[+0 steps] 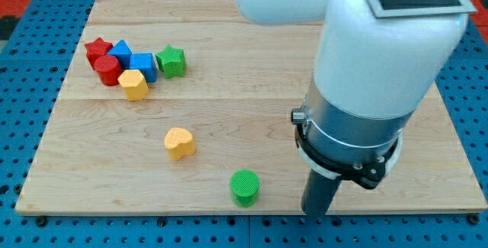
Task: Place the green circle at the bottom center
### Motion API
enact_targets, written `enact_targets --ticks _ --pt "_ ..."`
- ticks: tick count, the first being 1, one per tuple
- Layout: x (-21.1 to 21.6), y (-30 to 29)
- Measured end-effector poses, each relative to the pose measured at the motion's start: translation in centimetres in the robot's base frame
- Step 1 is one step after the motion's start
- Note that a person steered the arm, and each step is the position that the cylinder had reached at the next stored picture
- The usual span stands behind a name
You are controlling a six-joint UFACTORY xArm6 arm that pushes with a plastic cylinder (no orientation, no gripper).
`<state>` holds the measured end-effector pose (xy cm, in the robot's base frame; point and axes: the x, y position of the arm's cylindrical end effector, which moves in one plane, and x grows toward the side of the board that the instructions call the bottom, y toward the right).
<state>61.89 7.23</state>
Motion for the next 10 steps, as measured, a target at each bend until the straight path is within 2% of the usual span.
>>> enact_targets --ticks 1,2,3,4,6,7,8,9,10 --pt "0.0 -7.4" --pt "-0.6 -19.8" --pt "-2.2 -19.5" --pt "-4.3 -15.4" --pt "-3.7 -7.0" --pt "-2.4 -21.6" --pt "-8.2 -27.3" --pt "-10.8 -22.1" --pt "-7.5 -15.8"
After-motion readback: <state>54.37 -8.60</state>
